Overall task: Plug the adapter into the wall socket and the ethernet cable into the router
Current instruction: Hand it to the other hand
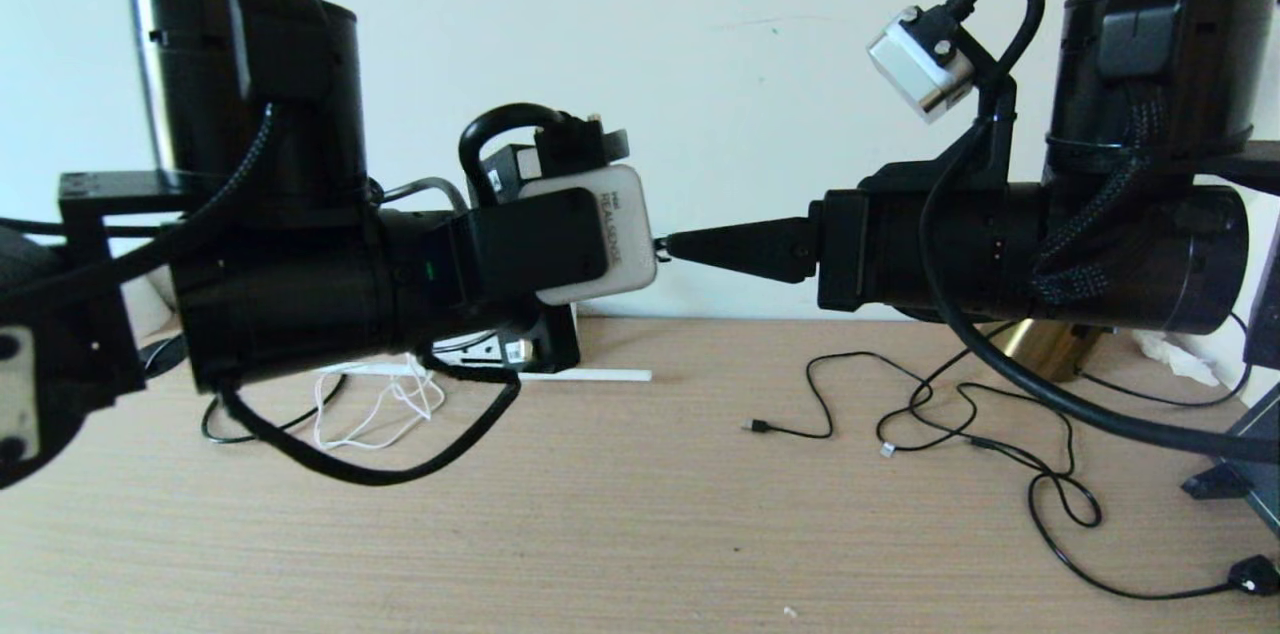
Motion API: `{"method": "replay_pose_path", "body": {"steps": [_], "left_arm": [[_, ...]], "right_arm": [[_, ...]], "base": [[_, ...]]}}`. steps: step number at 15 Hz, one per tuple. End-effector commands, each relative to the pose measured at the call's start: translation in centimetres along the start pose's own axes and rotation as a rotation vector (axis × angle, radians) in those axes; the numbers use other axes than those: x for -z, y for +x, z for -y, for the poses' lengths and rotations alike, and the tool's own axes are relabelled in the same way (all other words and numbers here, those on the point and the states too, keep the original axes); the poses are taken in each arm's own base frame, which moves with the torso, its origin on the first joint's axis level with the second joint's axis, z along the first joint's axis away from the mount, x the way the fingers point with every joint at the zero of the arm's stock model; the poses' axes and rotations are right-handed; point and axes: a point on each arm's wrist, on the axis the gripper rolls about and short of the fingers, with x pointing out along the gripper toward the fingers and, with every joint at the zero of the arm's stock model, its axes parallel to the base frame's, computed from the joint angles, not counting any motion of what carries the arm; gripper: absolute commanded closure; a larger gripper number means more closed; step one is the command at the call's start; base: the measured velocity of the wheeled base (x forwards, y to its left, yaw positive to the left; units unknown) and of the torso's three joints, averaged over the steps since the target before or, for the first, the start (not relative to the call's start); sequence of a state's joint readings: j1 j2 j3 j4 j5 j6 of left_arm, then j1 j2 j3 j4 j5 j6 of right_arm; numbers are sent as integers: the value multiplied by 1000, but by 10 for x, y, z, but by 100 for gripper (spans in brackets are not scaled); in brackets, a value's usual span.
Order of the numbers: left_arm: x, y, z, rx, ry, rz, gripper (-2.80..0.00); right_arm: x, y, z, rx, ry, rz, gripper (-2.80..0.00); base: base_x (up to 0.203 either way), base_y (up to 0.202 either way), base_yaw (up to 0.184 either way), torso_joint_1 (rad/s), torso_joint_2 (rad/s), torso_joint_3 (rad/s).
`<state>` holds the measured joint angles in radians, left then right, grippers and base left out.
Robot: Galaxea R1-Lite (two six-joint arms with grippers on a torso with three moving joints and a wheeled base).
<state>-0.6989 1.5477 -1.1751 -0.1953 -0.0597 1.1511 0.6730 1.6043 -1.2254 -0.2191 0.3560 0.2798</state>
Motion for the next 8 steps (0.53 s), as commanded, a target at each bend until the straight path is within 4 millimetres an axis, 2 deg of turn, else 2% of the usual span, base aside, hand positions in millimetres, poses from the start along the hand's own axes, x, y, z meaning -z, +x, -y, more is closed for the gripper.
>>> {"method": "replay_pose_path", "body": {"steps": [1, 8], "left_arm": [[-1, 0, -1, 1, 6, 15, 0], [-6, 1, 3, 14, 10, 37, 0]], "right_arm": [[0, -1, -1, -5, 2, 0, -280], [2, 0, -1, -12, -4, 13, -280]], "base": [[0, 0, 0, 0, 0, 0], [0, 0, 0, 0, 0, 0]]}}
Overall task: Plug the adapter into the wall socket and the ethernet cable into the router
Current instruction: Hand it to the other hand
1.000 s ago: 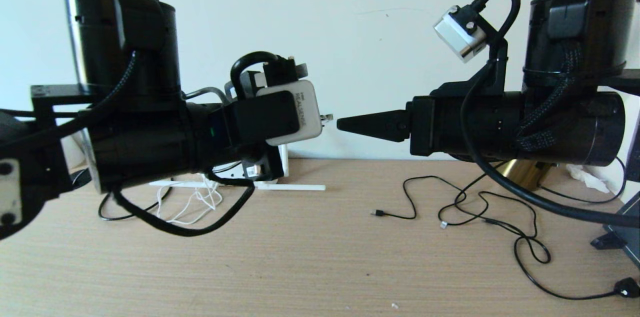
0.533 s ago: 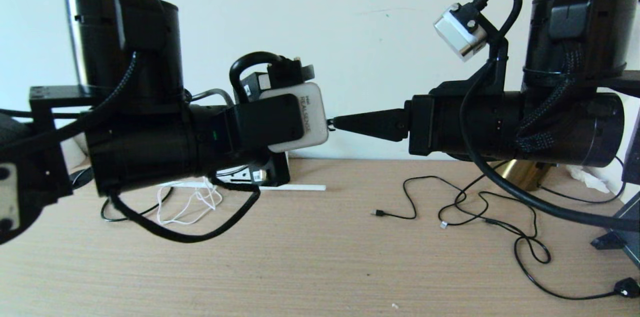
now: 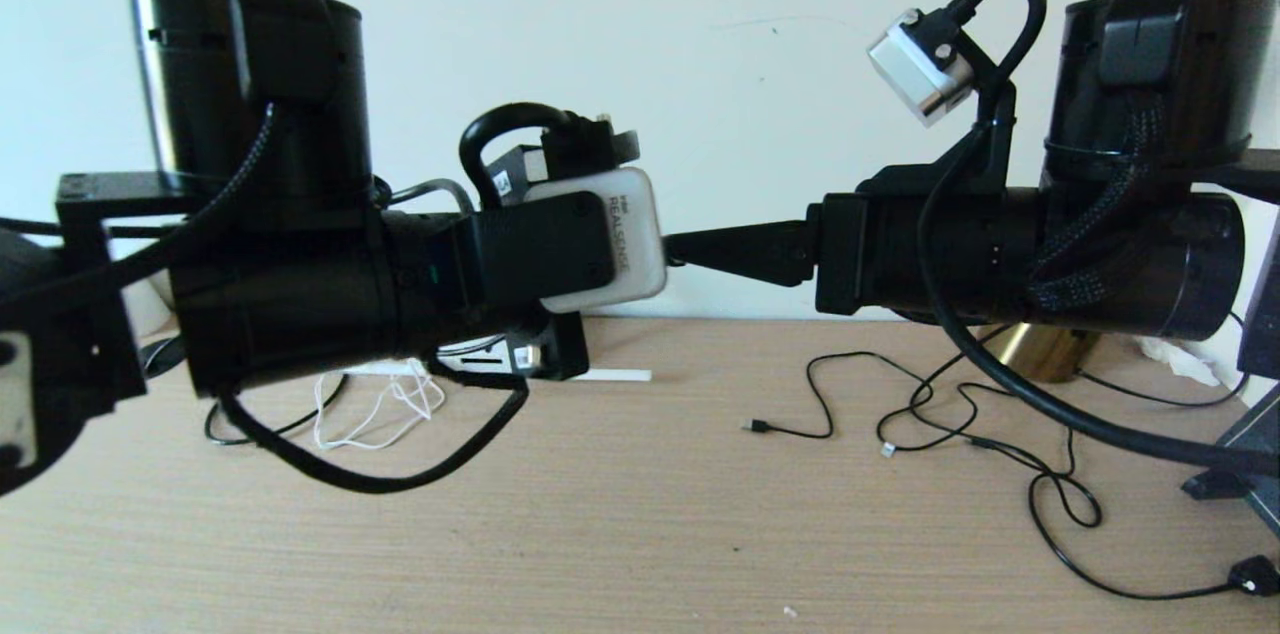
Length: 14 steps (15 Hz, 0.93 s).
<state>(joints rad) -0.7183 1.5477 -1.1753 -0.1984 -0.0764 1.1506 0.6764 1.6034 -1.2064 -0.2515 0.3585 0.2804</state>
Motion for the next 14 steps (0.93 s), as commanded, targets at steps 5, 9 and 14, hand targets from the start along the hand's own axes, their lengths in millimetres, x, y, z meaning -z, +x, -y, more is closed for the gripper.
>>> {"method": "replay_pose_path", "body": {"steps": [5, 9, 14], "left_arm": [[-3, 2, 2, 7, 8, 10, 0], [-4, 2, 1, -7, 10, 20, 0], [-4, 3, 2, -4, 9, 18, 0]], "right_arm": [[0, 0, -1, -6, 1, 1, -280], [3, 4, -3, -15, 2, -11, -280], [4, 6, -4, -18, 4, -17, 0]], "base": [[0, 0, 0, 0, 0, 0], [0, 0, 0, 0, 0, 0], [0, 0, 0, 0, 0, 0]]}}
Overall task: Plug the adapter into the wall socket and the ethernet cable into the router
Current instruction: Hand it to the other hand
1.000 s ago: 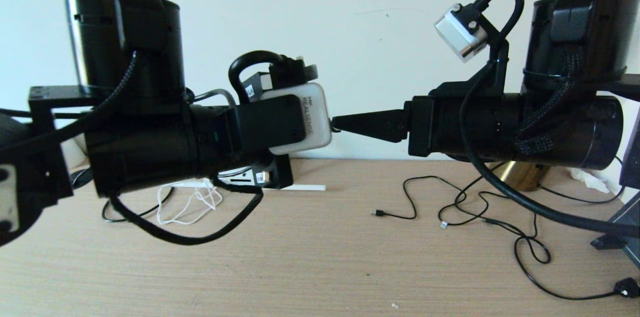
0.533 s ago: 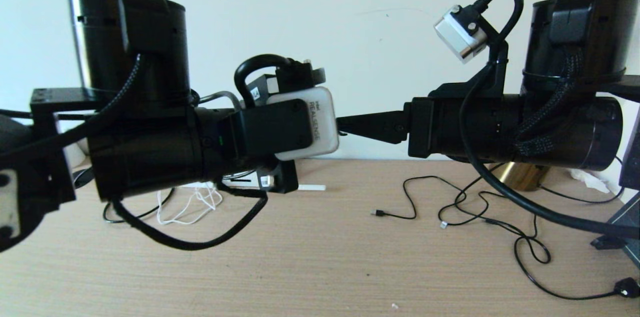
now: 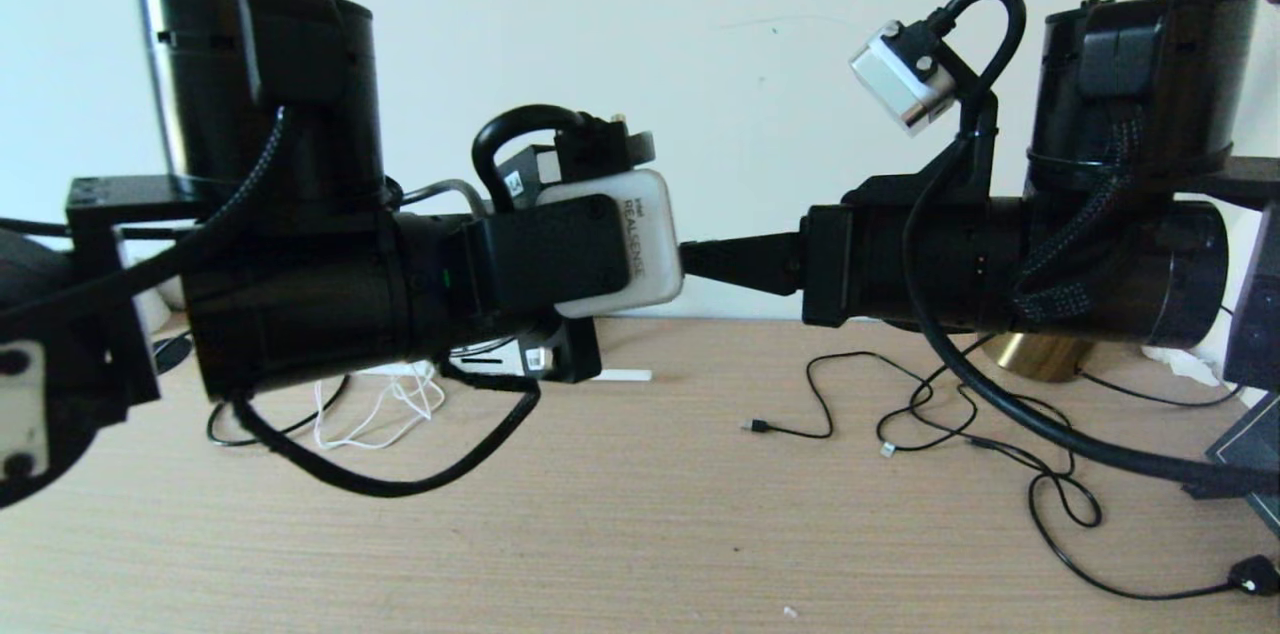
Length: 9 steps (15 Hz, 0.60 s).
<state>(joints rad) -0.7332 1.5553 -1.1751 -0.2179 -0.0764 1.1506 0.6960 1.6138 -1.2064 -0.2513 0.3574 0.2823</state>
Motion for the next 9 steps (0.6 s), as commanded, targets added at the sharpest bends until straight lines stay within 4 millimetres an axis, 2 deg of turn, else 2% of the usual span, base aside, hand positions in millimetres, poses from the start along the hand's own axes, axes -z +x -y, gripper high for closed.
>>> {"method": "replay_pose_path", "body": {"steps": [1, 9], "left_arm": [[0, 1, 1, 2, 6, 0, 0], [1, 4, 7, 22, 6, -1, 0]], "right_arm": [[0, 0, -1, -5, -1, 0, 0], [3, 1, 0, -4, 5, -8, 0]], "base": [[0, 0, 0, 0, 0, 0], [0, 0, 0, 0, 0, 0]]}}
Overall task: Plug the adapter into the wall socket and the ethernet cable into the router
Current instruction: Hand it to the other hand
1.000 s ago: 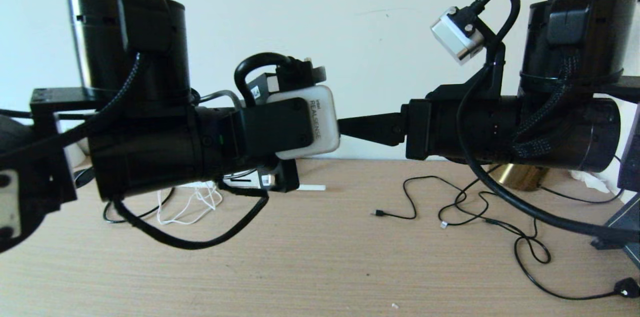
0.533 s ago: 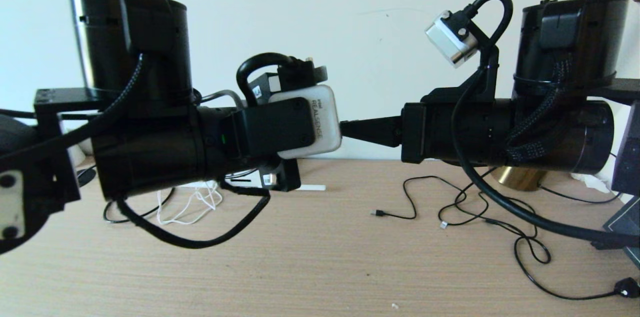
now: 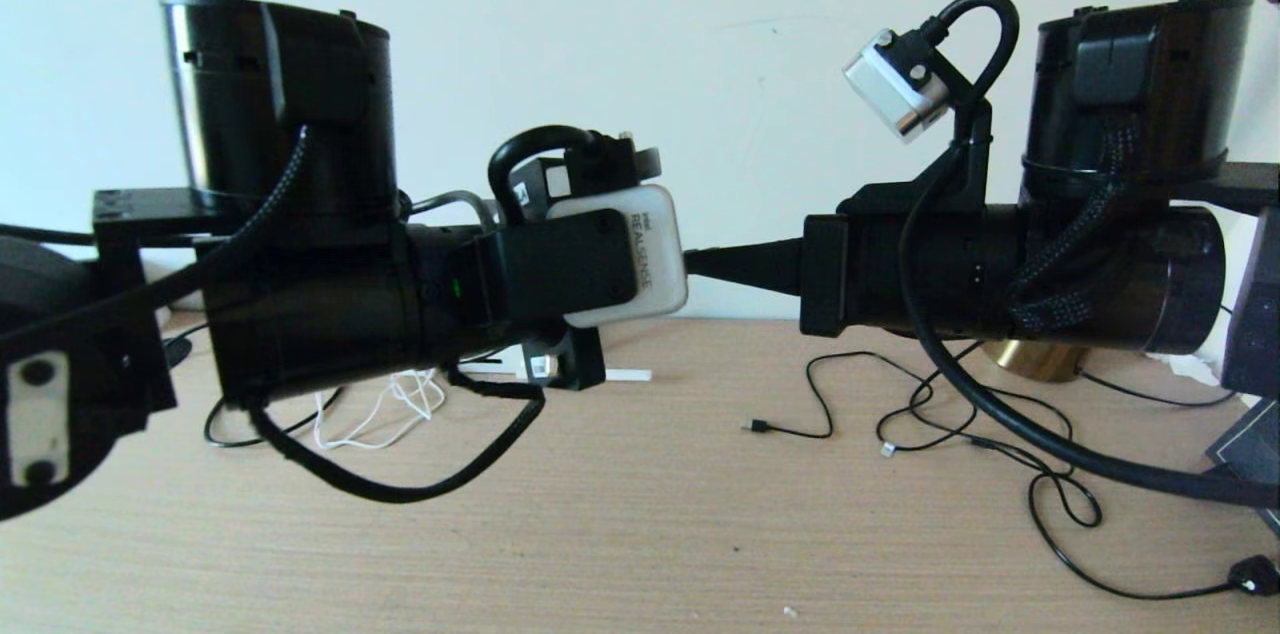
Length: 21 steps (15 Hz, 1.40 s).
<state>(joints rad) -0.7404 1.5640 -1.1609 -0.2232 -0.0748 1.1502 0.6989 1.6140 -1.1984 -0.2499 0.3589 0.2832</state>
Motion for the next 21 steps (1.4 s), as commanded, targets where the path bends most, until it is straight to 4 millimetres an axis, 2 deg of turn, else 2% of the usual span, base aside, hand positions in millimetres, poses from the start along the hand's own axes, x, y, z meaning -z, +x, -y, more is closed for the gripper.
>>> {"method": "replay_pose_path", "body": {"steps": [1, 4, 5, 9, 11, 14, 19, 21], "left_arm": [[1, 1, 1, 6, 6, 0, 0], [1, 2, 2, 3, 6, 1, 0], [1, 2, 1, 3, 6, 1, -280], [0, -1, 0, -26, 9, 13, -280], [3, -9, 7, -19, 13, 6, -280], [10, -9, 17, -91, 44, 29, -280], [9, 3, 8, -269, 111, 121, -280], [16, 3, 11, -283, 182, 168, -280]], "right_arm": [[2, 0, 0, -2, 1, -2, 0], [3, 0, 1, 0, 1, -8, 0], [4, 1, 1, -1, 1, -11, 0], [3, -2, -1, 5, 8, -3, 0], [0, -8, -4, 8, 59, 14, 0], [-11, -19, -10, -9, 293, 58, 0], [-15, -25, -12, -22, 645, 59, 0], [-21, -30, -5, -7, 783, 53, 0]], "base": [[0, 0, 0, 0, 0, 0], [0, 0, 0, 0, 0, 0], [0, 0, 0, 0, 0, 0], [0, 0, 0, 0, 0, 0], [0, 0, 0, 0, 0, 0], [0, 0, 0, 0, 0, 0], [0, 0, 0, 0, 0, 0], [0, 0, 0, 0, 0, 0]]}}
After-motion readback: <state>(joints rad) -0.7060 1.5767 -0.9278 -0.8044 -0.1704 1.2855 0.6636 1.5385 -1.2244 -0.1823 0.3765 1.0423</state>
